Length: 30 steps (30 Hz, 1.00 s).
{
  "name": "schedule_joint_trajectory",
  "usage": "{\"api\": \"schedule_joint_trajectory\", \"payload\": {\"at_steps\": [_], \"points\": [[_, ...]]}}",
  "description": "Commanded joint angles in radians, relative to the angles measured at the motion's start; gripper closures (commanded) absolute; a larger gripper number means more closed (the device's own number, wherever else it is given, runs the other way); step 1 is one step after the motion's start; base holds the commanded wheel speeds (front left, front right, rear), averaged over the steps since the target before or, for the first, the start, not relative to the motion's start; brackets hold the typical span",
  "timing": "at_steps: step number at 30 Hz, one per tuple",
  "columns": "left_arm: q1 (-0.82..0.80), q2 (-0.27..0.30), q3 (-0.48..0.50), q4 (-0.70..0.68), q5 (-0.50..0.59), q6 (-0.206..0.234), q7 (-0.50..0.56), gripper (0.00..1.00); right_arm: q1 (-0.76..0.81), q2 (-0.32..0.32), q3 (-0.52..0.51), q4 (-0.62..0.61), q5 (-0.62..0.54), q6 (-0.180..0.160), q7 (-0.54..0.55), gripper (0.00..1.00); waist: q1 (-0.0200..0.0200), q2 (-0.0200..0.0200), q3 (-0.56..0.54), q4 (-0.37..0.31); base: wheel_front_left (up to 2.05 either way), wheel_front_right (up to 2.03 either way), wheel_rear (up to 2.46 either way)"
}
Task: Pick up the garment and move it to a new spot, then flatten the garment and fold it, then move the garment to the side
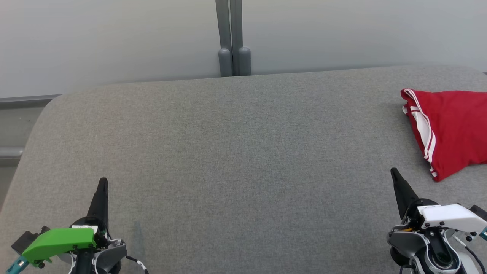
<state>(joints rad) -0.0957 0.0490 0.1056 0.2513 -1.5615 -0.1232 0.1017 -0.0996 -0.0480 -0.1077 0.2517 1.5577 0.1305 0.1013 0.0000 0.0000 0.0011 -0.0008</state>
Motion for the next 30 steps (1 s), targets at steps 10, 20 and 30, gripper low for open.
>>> {"api": "schedule_joint_trajectory", "payload": {"at_steps": [10, 20, 30], "points": [[-0.018, 0.002, 0.012, -0.007, -0.052, -0.011, 0.017, 1.00, -0.012, -0.004, -0.008, -0.010, 0.058, 0.000, 0.016, 1.00, 0.0000, 0.0000, 0.002, 0.001, 0.00, 0.00, 0.00], [-0.018, 0.002, 0.011, -0.007, -0.051, -0.011, 0.017, 1.00, -0.012, -0.004, -0.008, -0.010, 0.058, 0.000, 0.016, 1.00, 0.0000, 0.0000, 0.002, 0.001, 0.00, 0.00, 0.00], [-0.018, 0.002, 0.011, -0.007, -0.052, -0.011, 0.017, 1.00, -0.012, -0.004, -0.008, -0.010, 0.058, 0.000, 0.016, 1.00, 0.0000, 0.0000, 0.002, 0.001, 0.00, 0.00, 0.00]]}}
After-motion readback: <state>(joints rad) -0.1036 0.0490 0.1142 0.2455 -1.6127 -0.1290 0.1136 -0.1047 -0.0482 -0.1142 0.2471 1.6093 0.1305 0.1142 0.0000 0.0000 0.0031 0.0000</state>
